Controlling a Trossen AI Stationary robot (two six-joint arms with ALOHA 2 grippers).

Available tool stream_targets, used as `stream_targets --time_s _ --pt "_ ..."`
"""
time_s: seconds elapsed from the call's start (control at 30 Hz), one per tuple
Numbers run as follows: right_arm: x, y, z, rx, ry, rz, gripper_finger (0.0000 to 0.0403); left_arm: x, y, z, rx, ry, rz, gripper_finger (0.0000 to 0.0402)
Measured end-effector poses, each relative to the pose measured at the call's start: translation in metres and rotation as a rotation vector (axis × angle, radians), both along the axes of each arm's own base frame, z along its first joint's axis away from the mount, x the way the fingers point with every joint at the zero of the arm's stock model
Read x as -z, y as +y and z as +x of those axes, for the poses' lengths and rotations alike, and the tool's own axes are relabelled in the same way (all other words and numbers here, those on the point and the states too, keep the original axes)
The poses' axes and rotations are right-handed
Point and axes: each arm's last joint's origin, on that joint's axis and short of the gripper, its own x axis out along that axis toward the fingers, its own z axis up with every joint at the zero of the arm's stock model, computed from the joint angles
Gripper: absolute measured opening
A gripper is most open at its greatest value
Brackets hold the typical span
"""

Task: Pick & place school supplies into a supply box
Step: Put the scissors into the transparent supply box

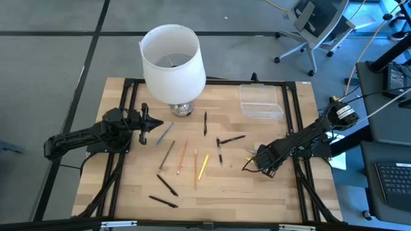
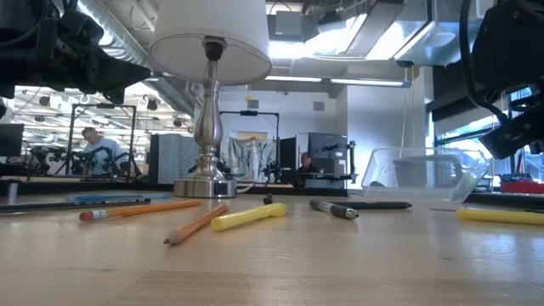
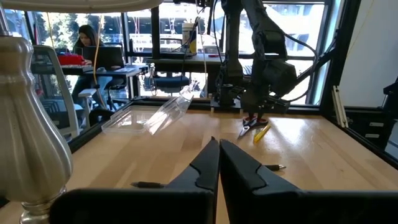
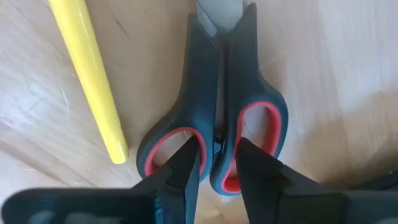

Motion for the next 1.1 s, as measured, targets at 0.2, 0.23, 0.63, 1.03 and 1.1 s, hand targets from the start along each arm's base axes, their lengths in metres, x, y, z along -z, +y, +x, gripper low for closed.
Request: stream_targets --time_s 0.2,0.23,0.63,1.03,1.1 --pt "-0.021 0.001 0.005 -0.005 -0.081 0.009 0.0084 0.000 0.000 0.000 0.000 0.000 0.000 0.0008" --pt "-0.026 0.002 0.007 -0.007 -0.114 0.005 0.0084 0.000 0.000 0.000 0.000 0.000 0.000 0.0008" --pt "-0.120 -0.009 0.044 -0.163 -0.637 -0.325 0.0091 0.000 0.000 0.000 0.000 0.000 0.000 0.0008" --pt "-0.191 -0.103 0.067 -0.132 -0.613 -0.607 0.0092 0.000 0.000 0.000 -0.002 0.000 0.000 0.0007" --pt "-0.190 -0.123 0.063 -0.129 -0.541 -0.620 0.0093 0.000 0.000 0.000 -0.002 0.000 0.000 0.0006"
